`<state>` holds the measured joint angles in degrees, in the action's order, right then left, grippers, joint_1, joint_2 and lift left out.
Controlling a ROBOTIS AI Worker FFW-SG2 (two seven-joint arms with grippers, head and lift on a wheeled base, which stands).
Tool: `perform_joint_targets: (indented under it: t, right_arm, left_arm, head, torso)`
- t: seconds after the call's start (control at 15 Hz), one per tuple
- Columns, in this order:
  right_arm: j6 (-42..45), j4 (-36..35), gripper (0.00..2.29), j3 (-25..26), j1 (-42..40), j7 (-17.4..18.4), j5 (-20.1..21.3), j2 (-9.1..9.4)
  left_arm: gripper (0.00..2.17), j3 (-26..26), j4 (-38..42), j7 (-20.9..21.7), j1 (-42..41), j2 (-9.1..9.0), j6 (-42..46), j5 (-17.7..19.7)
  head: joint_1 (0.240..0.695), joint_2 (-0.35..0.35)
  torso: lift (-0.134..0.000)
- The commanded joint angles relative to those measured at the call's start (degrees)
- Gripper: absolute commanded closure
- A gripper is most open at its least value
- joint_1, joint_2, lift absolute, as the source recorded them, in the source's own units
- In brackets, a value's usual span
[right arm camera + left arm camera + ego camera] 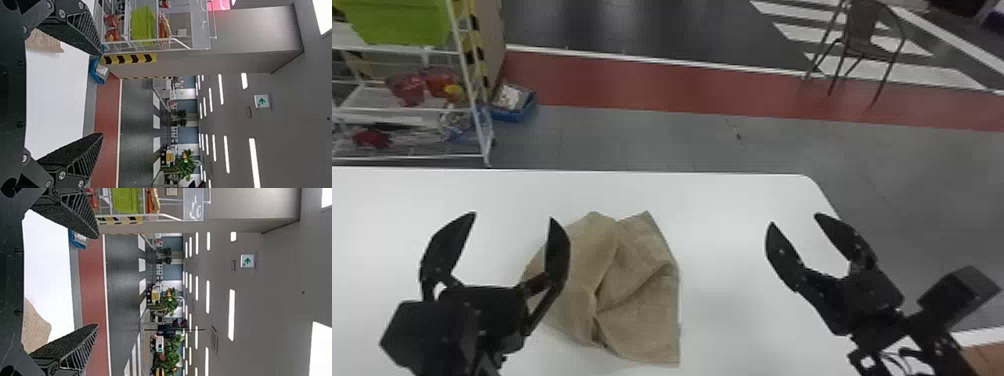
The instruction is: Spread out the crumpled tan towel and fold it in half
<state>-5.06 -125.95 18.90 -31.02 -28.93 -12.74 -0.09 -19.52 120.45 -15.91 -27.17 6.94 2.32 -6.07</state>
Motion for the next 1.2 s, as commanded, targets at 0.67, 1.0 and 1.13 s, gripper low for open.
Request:
perform_joint_targets:
  t: [0.67,1.0,1.13]
  right_arm:
    - [-0.2,-0.1,0.17,-0.1,-0.1,-0.3,0.1,0.14]
    - [-1.9,-0.3,0.19,-1.2,-0.4,-0.8,1.0,0.14]
    - [-3.7,-0.3,0.21,-3.3,-0.7,-1.7,3.2,0.14]
  left_arm:
    - [0.09,0.0,0.0,-0.4,-0.1,0.0,0.4,-0.4]
    - [0.09,0.5,-0.5,0.0,-0.1,0.0,0.4,-0.8]
    - [0.09,0.7,-0.9,-0.2,0.1,0.0,0.4,-0.8]
  head:
    - [0.695,-0.226]
    - [0.695,-0.223]
    - [0.695,-0.214]
  torso:
    - [-0.122]
    - [-0.122]
    - [-0.122]
